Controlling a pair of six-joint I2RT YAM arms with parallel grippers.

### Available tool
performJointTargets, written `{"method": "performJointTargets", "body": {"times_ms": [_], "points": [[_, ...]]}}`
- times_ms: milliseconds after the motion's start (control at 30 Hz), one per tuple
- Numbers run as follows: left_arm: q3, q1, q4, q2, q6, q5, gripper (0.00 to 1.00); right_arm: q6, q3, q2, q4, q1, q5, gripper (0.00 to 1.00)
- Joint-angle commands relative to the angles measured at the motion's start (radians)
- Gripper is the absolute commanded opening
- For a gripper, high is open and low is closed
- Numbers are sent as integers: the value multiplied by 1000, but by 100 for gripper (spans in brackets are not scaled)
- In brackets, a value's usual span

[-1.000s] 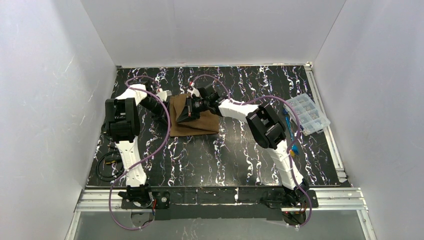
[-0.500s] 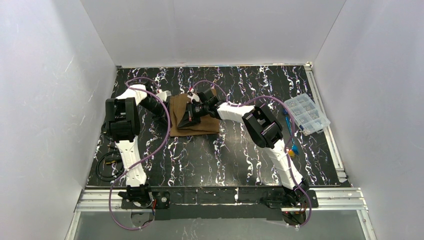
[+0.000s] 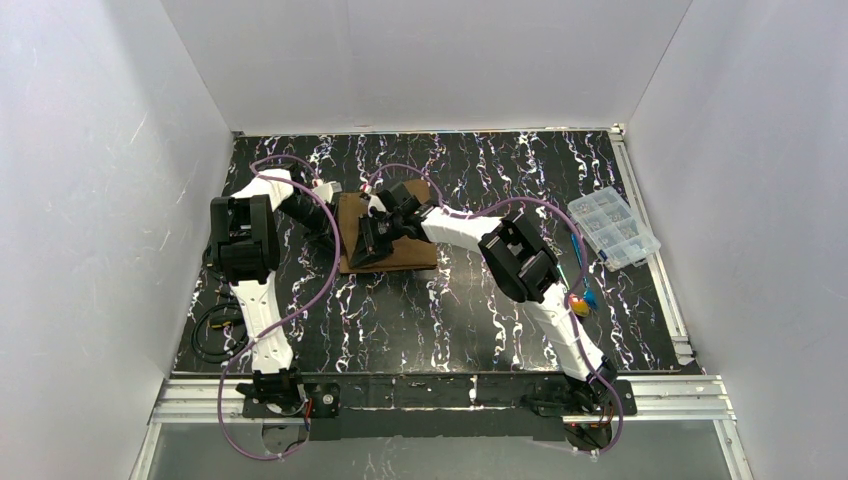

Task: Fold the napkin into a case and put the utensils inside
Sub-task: Fold the rectangle-folded napkin at the center of the board.

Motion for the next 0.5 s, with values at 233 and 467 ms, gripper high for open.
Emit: {"method": "performJointTargets", "body": {"times_ms": [233,467], "points": [[44,22,-54,-8,27,-18,23,-102,97,6,-138,12,103,53],[172,95,-190,-20,115,-36,25,-41,170,-81,-90,-11,81,46]]}}
